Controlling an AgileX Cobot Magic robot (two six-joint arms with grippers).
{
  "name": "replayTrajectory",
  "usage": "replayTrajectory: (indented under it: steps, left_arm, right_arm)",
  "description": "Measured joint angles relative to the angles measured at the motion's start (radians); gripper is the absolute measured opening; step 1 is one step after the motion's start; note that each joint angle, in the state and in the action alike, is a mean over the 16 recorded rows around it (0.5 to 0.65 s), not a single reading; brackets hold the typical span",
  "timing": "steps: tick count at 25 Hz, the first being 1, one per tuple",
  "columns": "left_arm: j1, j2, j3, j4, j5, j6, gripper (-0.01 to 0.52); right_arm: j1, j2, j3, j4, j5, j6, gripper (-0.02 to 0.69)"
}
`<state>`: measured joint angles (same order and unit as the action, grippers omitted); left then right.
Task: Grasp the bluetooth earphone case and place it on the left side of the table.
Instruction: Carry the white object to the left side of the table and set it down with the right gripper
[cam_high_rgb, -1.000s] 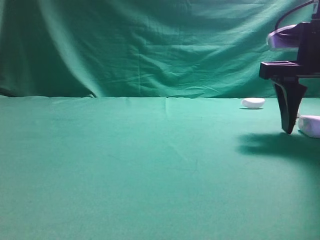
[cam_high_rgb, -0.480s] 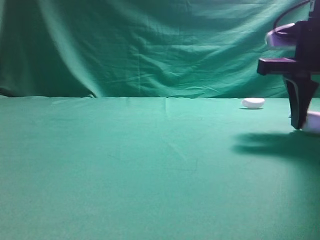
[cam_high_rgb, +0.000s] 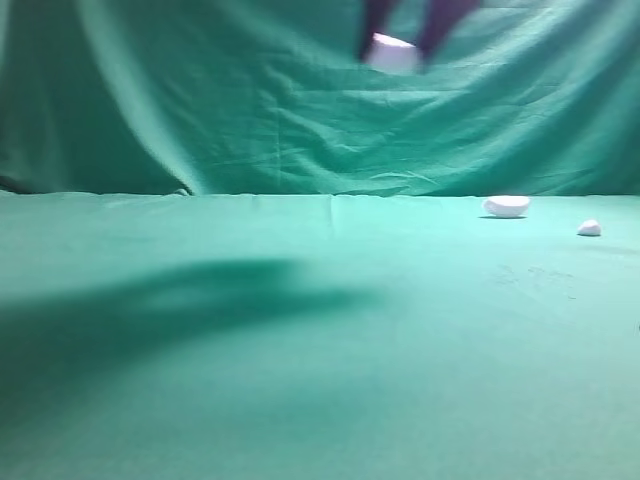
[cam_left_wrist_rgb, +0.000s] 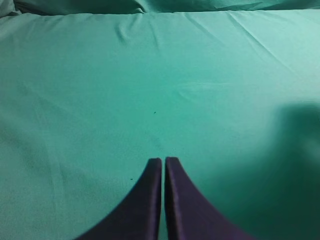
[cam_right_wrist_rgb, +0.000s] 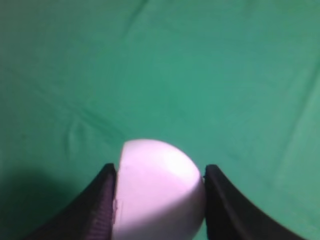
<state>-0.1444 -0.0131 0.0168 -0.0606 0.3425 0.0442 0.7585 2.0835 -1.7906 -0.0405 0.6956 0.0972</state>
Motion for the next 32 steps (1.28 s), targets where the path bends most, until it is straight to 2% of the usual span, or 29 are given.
replayTrajectory:
  steps: [5, 11, 14, 18, 21, 24, 28, 32]
  left_arm:
    - [0.0, 0.0, 0.0, 0.0, 0.0, 0.0, 0.0]
    - [0.0, 0.0, 0.0, 0.0, 0.0, 0.0, 0.0]
    - [0.0, 0.0, 0.0, 0.0, 0.0, 0.0, 0.0]
    - [0.0, 0.0, 0.0, 0.0, 0.0, 0.0, 0.0]
    - [0.0, 0.0, 0.0, 0.0, 0.0, 0.0, 0.0]
    - [0.0, 0.0, 0.0, 0.0, 0.0, 0.0, 0.0]
    - [0.0, 0.0, 0.0, 0.0, 0.0, 0.0, 0.0]
    - [0.0, 0.0, 0.0, 0.0, 0.0, 0.0, 0.0]
  right_arm:
    - [0.109, 0.141, -0.093, 0.002, -0.077, -0.029, 0.317]
    - [0.179, 0.25, -0.147, 0.002, -0.152, -0.06, 0.322]
    - [0.195, 0.276, -0.155, 0.002, -0.177, -0.071, 0.356]
    - [0.204, 0.289, -0.161, 0.002, -0.18, -0.077, 0.436]
    - [0.205, 0.283, -0.176, 0.002, -0.137, -0.077, 0.493]
    - [0.205, 0.262, -0.208, -0.001, -0.046, -0.074, 0.511]
    - [0.205, 0.216, -0.27, -0.019, 0.126, -0.069, 0.448]
    - [0.201, 0.152, -0.336, -0.049, 0.308, -0.063, 0.304]
